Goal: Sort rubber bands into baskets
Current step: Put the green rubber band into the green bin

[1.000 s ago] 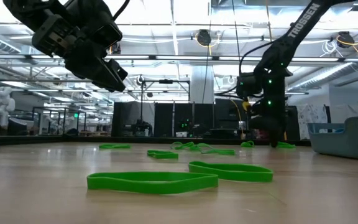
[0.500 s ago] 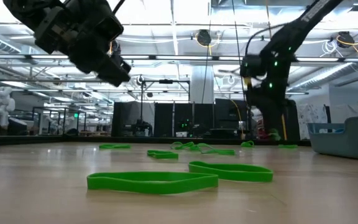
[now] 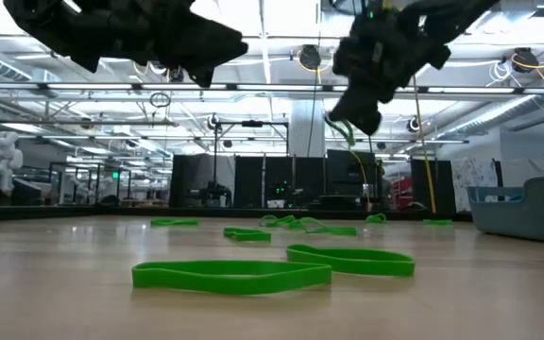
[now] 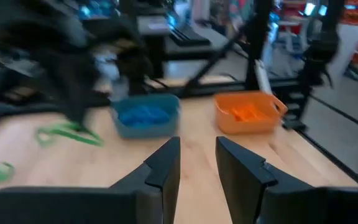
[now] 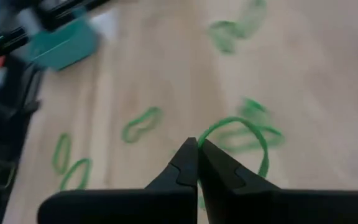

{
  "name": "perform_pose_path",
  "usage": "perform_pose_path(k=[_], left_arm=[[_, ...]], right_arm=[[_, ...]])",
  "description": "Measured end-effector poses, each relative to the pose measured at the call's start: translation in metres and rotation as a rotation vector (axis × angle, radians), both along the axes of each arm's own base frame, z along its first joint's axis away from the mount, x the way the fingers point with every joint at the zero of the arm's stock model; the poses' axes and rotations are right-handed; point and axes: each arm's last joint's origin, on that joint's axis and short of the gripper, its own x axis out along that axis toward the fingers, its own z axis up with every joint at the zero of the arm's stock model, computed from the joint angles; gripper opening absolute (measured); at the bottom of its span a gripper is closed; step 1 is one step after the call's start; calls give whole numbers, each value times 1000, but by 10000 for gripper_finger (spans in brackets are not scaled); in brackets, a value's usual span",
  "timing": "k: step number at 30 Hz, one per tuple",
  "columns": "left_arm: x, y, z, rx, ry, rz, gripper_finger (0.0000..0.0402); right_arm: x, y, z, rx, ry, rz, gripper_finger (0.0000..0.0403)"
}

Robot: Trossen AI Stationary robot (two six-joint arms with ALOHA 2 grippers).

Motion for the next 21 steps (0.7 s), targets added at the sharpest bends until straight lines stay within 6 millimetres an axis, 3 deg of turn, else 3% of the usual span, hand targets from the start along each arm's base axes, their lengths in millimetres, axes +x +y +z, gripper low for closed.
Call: perform_pose_path(k=[11, 16, 21], left_arm=[[14, -11, -18, 52, -12, 71, 109], [22, -9, -20, -61, -72, 79, 116], [32, -12, -21, -65, -87, 64, 163]], right_arm=[[34, 69, 17, -57, -316, 347, 0], [37, 84, 22, -77, -394, 424, 0], [39, 91, 26, -103, -441, 455, 0]])
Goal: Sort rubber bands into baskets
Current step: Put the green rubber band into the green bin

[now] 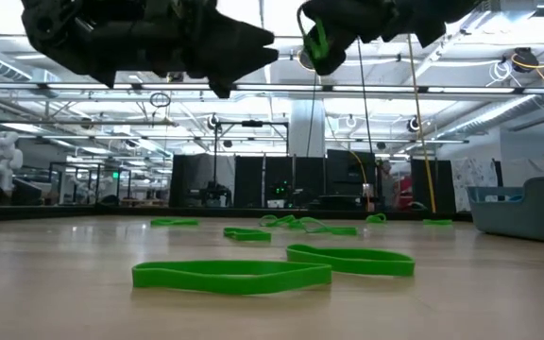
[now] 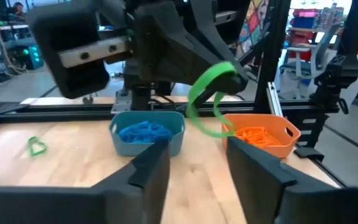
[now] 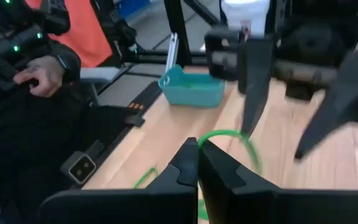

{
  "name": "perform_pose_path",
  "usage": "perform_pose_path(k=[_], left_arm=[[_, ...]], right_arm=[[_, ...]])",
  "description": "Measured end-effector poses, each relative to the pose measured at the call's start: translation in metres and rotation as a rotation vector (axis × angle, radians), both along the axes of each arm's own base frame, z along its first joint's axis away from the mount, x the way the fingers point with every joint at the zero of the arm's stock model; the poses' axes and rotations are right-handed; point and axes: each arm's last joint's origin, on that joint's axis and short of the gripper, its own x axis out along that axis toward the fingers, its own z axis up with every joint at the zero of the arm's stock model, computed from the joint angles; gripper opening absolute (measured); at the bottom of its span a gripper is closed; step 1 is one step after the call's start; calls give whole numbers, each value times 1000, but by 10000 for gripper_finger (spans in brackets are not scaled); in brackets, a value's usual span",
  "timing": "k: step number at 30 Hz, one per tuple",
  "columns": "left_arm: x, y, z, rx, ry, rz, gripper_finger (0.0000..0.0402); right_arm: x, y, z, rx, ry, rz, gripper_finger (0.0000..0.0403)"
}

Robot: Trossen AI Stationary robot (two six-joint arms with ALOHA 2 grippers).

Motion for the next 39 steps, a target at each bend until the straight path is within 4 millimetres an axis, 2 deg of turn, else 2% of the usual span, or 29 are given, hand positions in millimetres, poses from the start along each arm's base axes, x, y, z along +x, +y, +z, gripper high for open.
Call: perform_pose_path(k=[5, 9, 23, 32, 36, 39], left_arm=[[15, -6, 4, 1, -9, -19, 215], [25, -8, 7, 7, -18, -21, 230], [33, -7, 10, 26, -17, -48, 231], [38, -9, 22, 23, -55, -74, 231], [38, -9, 21, 24, -45, -85, 231], [38, -9, 19, 25, -31, -85, 218]], right_arm=[[1, 2, 2, -16, -32, 11, 0], [1, 2, 3, -17, -44, 11, 0], [2, 2, 5, -42, -86, 20, 0], [3, 2, 11, -58, -153, 15, 0], [4, 0, 11, -74, -156, -33, 0], [4, 0, 11, -77, -155, -40, 0]])
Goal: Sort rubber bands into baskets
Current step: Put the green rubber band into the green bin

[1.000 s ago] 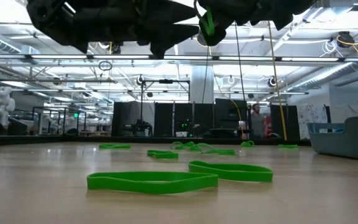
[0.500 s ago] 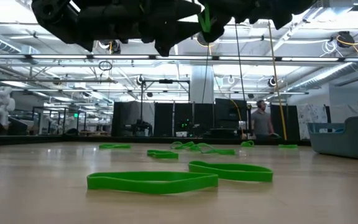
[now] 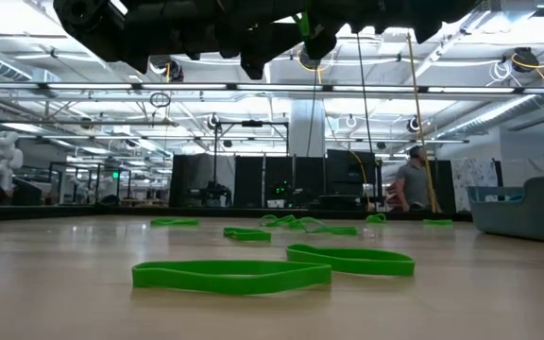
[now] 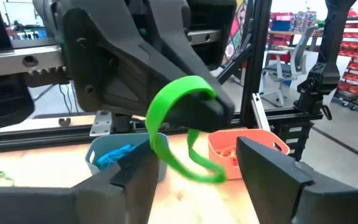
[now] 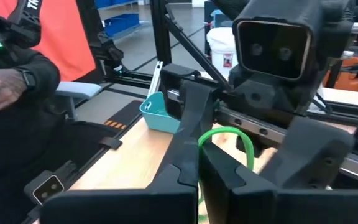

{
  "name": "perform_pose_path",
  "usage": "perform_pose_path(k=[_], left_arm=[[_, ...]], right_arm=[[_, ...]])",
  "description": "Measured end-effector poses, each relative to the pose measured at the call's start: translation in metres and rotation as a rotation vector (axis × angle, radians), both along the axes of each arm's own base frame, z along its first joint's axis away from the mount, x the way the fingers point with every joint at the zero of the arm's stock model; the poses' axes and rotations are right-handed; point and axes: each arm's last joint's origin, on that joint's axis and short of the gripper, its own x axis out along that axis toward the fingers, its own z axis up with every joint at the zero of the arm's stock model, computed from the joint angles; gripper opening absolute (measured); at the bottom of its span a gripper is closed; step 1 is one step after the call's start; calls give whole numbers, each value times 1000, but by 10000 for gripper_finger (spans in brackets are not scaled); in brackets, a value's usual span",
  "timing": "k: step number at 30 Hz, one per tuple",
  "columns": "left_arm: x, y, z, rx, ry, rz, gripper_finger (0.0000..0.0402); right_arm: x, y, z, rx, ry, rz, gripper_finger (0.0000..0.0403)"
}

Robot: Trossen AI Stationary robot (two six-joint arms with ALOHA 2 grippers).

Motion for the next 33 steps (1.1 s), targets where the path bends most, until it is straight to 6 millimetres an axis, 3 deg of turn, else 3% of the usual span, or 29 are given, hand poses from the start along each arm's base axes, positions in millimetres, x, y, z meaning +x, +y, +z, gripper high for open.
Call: perform_pose_path(k=[3, 8, 10, 14, 24, 29, 33], left_arm=[[0, 0, 1, -1, -12, 0, 177], [0, 0, 1, -2, -10, 0, 43], [0, 0, 1, -12, -8, 0, 14], [0, 0, 1, -27, -4, 5, 7], [-4, 1, -4, -43, 122, 22, 3], [-21, -4, 0, -25, 297, 6, 2], [-47, -18, 8, -10, 457, -41, 2]], right_arm=[[0, 0, 0, -5, -4, 1, 0], [0, -1, 0, -10, 1, -35, 1], [0, -1, -1, -13, 13, -54, 5], [1, -4, -2, -11, 32, -120, 29], [-10, -11, -5, 21, 160, -150, 131], [-14, -9, -11, 83, 254, -97, 163], [-15, 2, -19, 111, 343, -46, 175]])
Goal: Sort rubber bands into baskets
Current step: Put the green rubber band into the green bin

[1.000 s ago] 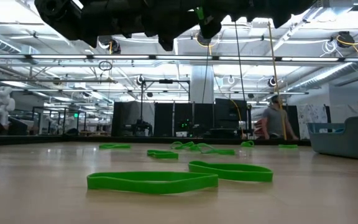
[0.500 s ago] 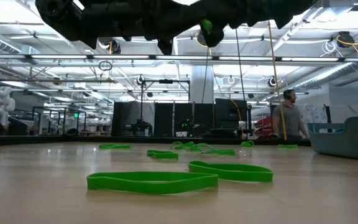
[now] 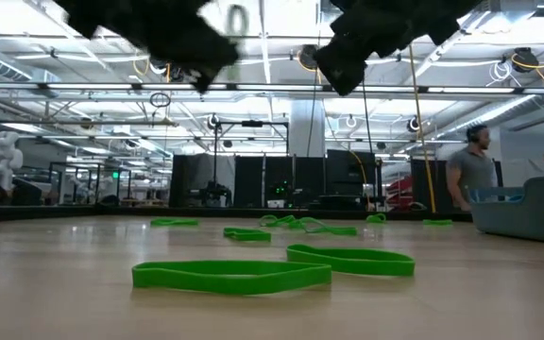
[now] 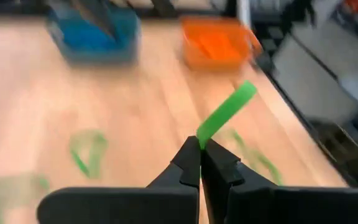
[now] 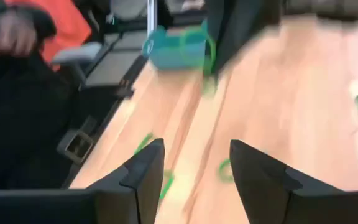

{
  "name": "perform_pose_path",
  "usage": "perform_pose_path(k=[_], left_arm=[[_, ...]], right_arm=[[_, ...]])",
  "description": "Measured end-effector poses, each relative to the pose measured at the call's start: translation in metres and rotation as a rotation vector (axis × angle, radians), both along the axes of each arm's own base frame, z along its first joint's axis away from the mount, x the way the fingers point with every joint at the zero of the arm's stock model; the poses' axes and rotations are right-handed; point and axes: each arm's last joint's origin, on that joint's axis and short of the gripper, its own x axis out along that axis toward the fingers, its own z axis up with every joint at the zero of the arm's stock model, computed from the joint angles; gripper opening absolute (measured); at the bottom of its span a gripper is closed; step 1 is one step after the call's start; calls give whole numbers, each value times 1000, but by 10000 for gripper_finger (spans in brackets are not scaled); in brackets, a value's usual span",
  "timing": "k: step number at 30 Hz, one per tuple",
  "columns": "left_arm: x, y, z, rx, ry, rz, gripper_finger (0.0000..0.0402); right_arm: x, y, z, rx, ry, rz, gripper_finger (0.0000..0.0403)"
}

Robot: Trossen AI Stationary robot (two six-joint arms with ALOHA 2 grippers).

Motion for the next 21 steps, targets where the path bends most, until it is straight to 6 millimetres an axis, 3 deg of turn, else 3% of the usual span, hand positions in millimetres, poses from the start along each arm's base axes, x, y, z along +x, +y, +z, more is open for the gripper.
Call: perform_pose_path(k=[5, 12, 16, 21], left_arm=[[-44, -29, 2, -96, 313, -33, 1], [-97, -77, -5, -199, 674, 13, 1], [-117, -96, -10, -247, 810, 61, 1], [-129, -113, -12, -239, 836, 23, 2]], right_arm=[[2, 20, -5, -20, 14, 35, 174], [15, 46, -12, -63, -93, 140, 171], [21, 51, -19, -77, -108, 147, 171], [22, 50, -23, -79, -89, 133, 171]])
